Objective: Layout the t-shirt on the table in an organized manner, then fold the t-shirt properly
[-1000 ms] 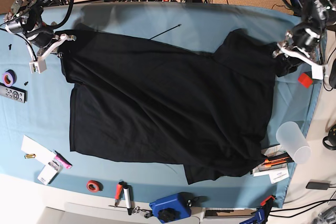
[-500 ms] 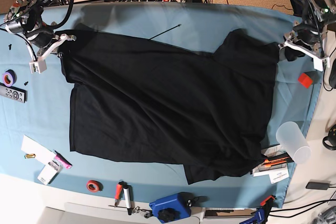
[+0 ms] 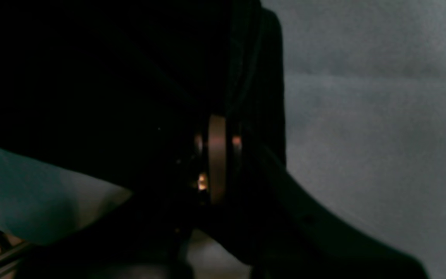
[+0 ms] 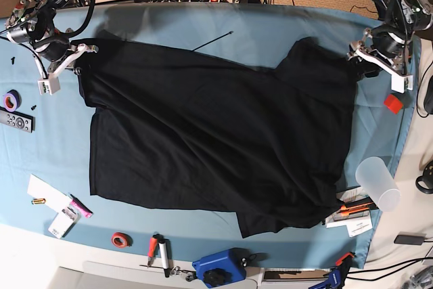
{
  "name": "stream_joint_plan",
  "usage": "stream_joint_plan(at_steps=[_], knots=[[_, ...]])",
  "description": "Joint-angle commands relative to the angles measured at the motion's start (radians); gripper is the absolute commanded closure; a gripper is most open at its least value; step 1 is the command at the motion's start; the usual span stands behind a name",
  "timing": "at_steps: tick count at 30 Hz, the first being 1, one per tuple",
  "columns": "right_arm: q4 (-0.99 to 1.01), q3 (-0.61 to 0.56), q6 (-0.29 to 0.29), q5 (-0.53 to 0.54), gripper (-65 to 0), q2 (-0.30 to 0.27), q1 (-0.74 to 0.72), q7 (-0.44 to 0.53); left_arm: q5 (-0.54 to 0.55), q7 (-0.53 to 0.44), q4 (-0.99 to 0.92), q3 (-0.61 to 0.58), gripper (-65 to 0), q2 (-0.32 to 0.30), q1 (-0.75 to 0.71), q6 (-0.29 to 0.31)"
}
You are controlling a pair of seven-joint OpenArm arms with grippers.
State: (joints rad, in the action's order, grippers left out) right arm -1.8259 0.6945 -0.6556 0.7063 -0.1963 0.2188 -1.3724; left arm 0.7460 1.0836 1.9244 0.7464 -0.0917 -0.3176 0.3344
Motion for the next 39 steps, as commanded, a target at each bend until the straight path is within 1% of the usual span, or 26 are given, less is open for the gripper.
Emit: stream_joint_plan(at_steps=[1, 4, 9, 12, 14, 15, 16, 18, 19, 20, 22, 23, 25, 27, 30, 31, 33, 37, 39], knots=[[-0.014, 0.005, -0.003, 0.011, 0.0, -0.017, -0.005, 0.018, 0.018, -0.021, 0.003, 0.002, -32.7, -0.008, 0.002, 0.007], [-0.014, 0.005, -0.003, 0.011, 0.0, -0.017, -0.005, 0.014, 0.018, -0.055, -0.066, 0.002, -32.7, -0.008, 0.004, 0.008], [-0.014, 0.005, -0.003, 0.012, 0.0, -0.018, -0.005, 0.014, 0.027, -0.051, -0.161, 0.002, -32.7, -0.009, 0.007, 0.008], [-0.014, 0.005, -0.003, 0.012, 0.0, -0.017, -0.005, 0.014, 0.113, -0.014, -0.165, 0.002, -32.6, -0.008, 0.007, 0.014], [-0.014, 0.005, -0.003, 0.011, 0.0, -0.017, -0.005, 0.014, 0.170, 0.009, -0.165, 0.002, -32.1, -0.008, 0.008, 0.057], [-0.014, 0.005, -0.003, 0.011, 0.0, -0.017, -0.005, 0.014, 0.179, 0.012, -0.165, 0.002, -31.0, -0.008, 0.007, 0.060], [-0.014, 0.005, -0.003, 0.012, 0.0, -0.017, -0.005, 0.014, 0.178, 0.012, -0.166, 0.002, -29.3, -0.008, 0.007, 0.059], [-0.014, 0.005, -0.003, 0.012, 0.0, -0.017, -0.005, 0.014, 0.174, 0.013, -0.166, 0.002, -23.7, -0.008, 0.007, 0.059], [-0.014, 0.005, -0.003, 0.012, 0.0, -0.017, -0.005, 0.014, 0.175, 0.013, -0.166, 0.002, -19.7, -0.008, 0.007, 0.059], [-0.014, 0.005, -0.003, 0.012, 0.0, -0.017, -0.005, 0.014, 0.175, 0.013, -0.166, 0.002, -14.1, -0.008, 0.007, 0.059], [-0.014, 0.005, -0.003, 0.013, 0.0, -0.018, -0.005, 0.010, 0.175, 0.029, -0.166, 0.002, -1.4, -0.008, 0.007, 0.059], [-0.014, 0.005, -0.003, 0.025, 0.0, -0.018, -0.005, 0.002, 0.175, 0.047, -0.166, 0.002, 0.0, -0.009, 0.007, 0.059], [-0.014, 0.005, -0.010, 0.086, 0.0, -0.023, -0.004, -0.024, 0.185, 0.094, -0.165, 0.003, 0.0, -0.008, 0.006, 0.059], [-0.014, 0.006, -0.029, 0.180, 0.0, -0.038, 0.000, -0.024, 0.214, 0.142, -0.157, 0.003, 0.0, -0.009, -0.004, 0.060], [-0.014, 0.008, -0.029, 0.307, 0.0, -0.071, 0.003, -0.024, 0.241, 0.155, -0.129, 0.006, 0.0, -0.009, -0.042, 0.060], [-0.014, 0.011, -0.029, 0.320, 0.0, -0.080, 0.008, -0.024, 0.257, 0.159, -0.115, 0.013, 0.0, -0.008, -0.057, 0.061], [-0.014, 0.018, -0.029, 0.322, 0.0, -0.093, 0.022, -0.024, 0.286, 0.168, -0.082, 0.043, 0.0, -0.009, -0.089, 0.086], [-0.014, 0.023, -0.029, 0.321, 0.0, -0.103, 0.048, -0.024, 0.404, 0.207, -0.014, 0.153, 0.0, -0.009, -0.145, 0.136], [-0.014, 0.023, -0.029, 0.317, 0.0, -0.102, 0.051, -0.024, 0.469, 0.223, 0.008, 0.193, 0.0, -0.013, -0.178, 0.148]])
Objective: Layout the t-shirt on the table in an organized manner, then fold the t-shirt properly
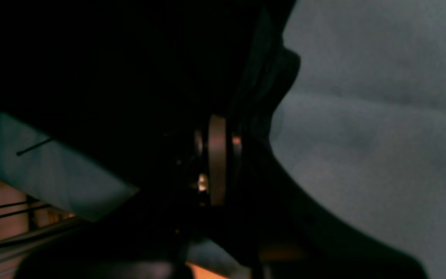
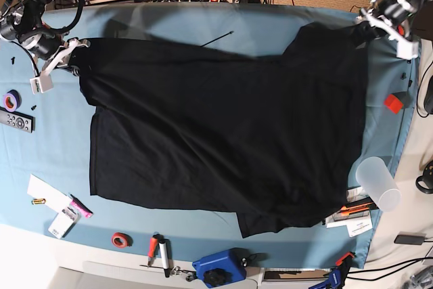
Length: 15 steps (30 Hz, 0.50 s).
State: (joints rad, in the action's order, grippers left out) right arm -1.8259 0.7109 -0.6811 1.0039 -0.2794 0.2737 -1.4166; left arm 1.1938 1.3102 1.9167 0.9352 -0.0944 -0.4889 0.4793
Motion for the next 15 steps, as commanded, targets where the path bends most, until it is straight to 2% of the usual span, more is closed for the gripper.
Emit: stream_joint_plan(at_steps=[1, 4, 8, 12, 15], knots=[[-0.013, 0.006, -0.004, 0.020, 0.0, -0.019, -0.005, 0.020, 0.050, 0.005, 0.021, 0.018, 0.0, -0.012, -0.024, 0.023], [-0.013, 0.006, -0.004, 0.020, 0.0, -0.018, -0.005, 0.020, 0.112, 0.020, 0.024, 0.027, 0.0, -0.011, -0.069, 0.043], [-0.013, 0.006, -0.017, 0.019, 0.0, -0.018, -0.003, 0.020, 0.131, 0.037, 0.024, 0.027, 0.0, -0.011, -0.097, 0.043], [-0.013, 0.006, -0.017, 0.017, -14.7, -0.017, -0.002, 0.020, 0.159, 0.058, 0.025, 0.027, 0.0, -0.011, -0.135, 0.045], [-0.013, 0.006, -0.017, 0.028, -15.7, -0.018, 0.001, 0.020, 0.179, 0.064, 0.025, 0.027, 0.0, -0.011, -0.163, 0.065]])
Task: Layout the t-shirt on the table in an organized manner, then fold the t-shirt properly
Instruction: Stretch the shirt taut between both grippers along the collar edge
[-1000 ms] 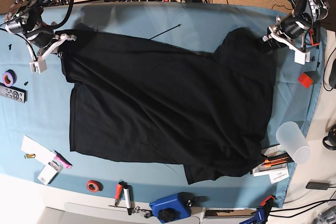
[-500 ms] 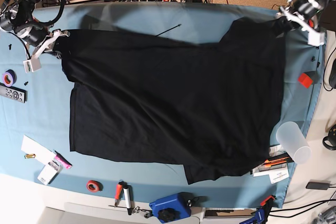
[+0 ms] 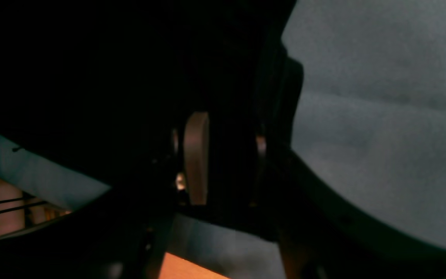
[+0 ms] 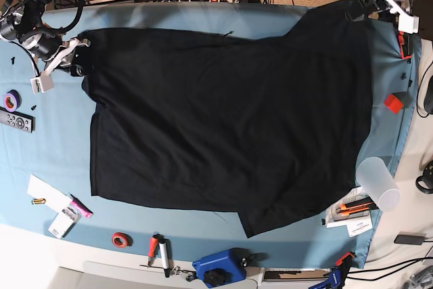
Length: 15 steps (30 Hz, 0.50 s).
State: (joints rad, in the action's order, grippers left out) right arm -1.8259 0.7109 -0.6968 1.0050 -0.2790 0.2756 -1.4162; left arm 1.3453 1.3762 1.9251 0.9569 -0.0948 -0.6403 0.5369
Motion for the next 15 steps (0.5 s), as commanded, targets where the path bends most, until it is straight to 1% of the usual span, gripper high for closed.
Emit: stream_joint_plan(at_steps=[1, 6, 7, 10, 13, 15], knots=[[-0.013, 0.006, -0.001, 0.031, -15.7, -0.018, -0.002, 0.020, 0.028, 0.002, 0.016, 0.006, 0.0, -0.011, -0.014, 0.007], [-0.013, 0.013, -0.001, 0.032, -15.7, -0.018, -0.002, 0.020, 0.028, 0.011, 0.016, 0.006, 0.0, -0.011, -0.013, 0.008], [-0.013, 0.020, -0.001, 0.017, -15.7, -0.018, -0.002, 0.020, 0.028, 0.011, 0.016, 0.006, 0.0, -0.011, -0.013, 0.008], [-0.013, 0.037, -0.001, -0.088, -15.7, -0.017, -0.006, 0.020, 0.028, 0.011, 0.016, 0.006, 0.0, -0.011, -0.013, 0.008], [-0.011, 0.037, 0.018, -0.201, -15.7, -0.010, 0.000, 0.020, 0.029, 0.011, 0.016, 0.006, 0.0, -0.011, -0.011, 0.008], [-0.011, 0.037, 0.017, -0.213, -15.7, 0.001, 0.015, 0.020, 0.029, 0.008, 0.016, 0.006, 0.0, -0.011, -0.011, 0.008]])
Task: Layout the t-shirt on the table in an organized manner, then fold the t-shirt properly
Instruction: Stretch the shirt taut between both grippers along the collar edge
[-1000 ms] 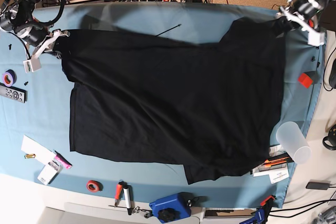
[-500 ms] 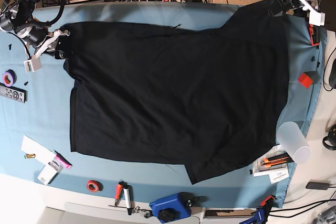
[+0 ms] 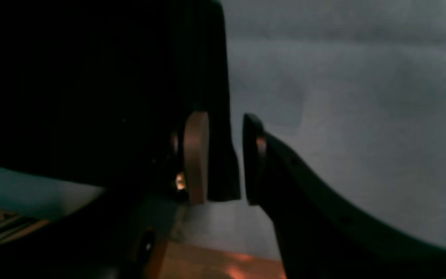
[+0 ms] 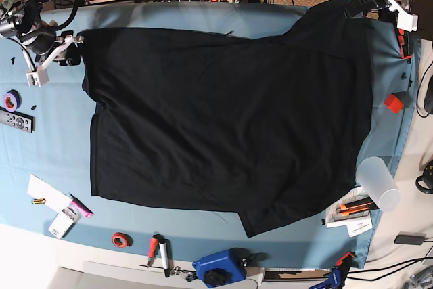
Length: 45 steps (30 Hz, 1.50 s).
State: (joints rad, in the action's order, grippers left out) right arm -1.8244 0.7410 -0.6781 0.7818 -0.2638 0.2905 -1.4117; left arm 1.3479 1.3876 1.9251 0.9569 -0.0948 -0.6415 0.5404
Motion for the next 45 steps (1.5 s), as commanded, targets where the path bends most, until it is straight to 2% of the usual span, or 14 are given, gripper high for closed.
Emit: stream_joint_plan(at_steps=[1, 6, 10, 12, 17, 22, 23, 25, 26, 30, 35, 41, 43, 45], knots=[[-0.013, 0.006, -0.002, 0.010, -15.7, -0.009, 0.008, 0.015, 0.026, -0.006, 0.016, 0.006, 0.0, -0.011, -0.010, 0.004], [0.006, 0.006, -0.003, -0.060, -15.7, 0.015, 0.014, 0.015, 0.037, -0.007, 0.016, 0.006, 0.0, -0.011, -0.010, 0.004], [0.117, 0.006, -0.014, -0.110, -15.8, 0.014, 0.011, 0.094, 0.052, -0.007, 0.016, 0.006, 0.0, -0.011, -0.010, 0.012], [0.178, 0.003, -0.020, -0.091, -15.8, 0.009, 0.007, 0.093, 0.052, -0.008, 0.016, 0.006, 0.0, -0.012, -0.009, 0.011], [0.258, -0.047, -0.020, 0.062, -15.7, 0.001, 0.006, 0.015, 0.052, -0.008, 0.016, 0.006, 0.0, -0.024, -0.009, 0.011], [0.261, -0.110, -0.020, 0.084, -15.2, 0.001, 0.014, 0.015, 0.052, -0.008, 0.016, 0.006, 0.0, -0.024, -0.010, 0.011], [0.261, -0.111, -0.020, 0.094, -13.1, 0.000, 0.019, 0.015, 0.051, -0.007, 0.016, 0.006, 0.0, -0.024, -0.010, 0.011], [0.259, -0.111, -0.020, 0.122, -2.7, 0.000, 0.031, 0.015, 0.052, -0.008, 0.016, 0.006, 0.0, -0.024, -0.010, 0.011], [0.259, -0.111, -0.020, 0.144, 0.0, 0.000, 0.036, 0.015, 0.051, -0.008, 0.016, 0.006, 0.0, -0.024, -0.009, 0.011], [0.225, -0.106, -0.020, 0.274, 0.0, -0.002, 0.068, 0.015, 0.051, -0.006, 0.016, 0.006, 0.0, -0.024, -0.010, 0.011], [0.105, -0.030, -0.020, 0.506, 0.0, -0.002, 0.107, 0.015, 0.053, 0.004, 0.017, 0.027, 0.0, -0.024, -0.013, 0.011], [0.019, 0.098, -0.020, 0.611, 0.0, -0.002, 0.148, 0.015, 0.136, 0.009, 0.018, 0.137, 0.0, -0.025, -0.028, 0.013], [0.018, 0.126, -0.020, 0.653, 0.0, -0.002, 0.158, 0.015, 0.136, 0.009, 0.018, 0.165, 0.0, -0.025, -0.045, 0.045], [0.018, 0.138, -0.020, 0.681, 0.0, -0.002, 0.158, 0.015, 0.136, 0.009, 0.018, 0.172, 0.0, -0.025, -0.055, 0.049]])
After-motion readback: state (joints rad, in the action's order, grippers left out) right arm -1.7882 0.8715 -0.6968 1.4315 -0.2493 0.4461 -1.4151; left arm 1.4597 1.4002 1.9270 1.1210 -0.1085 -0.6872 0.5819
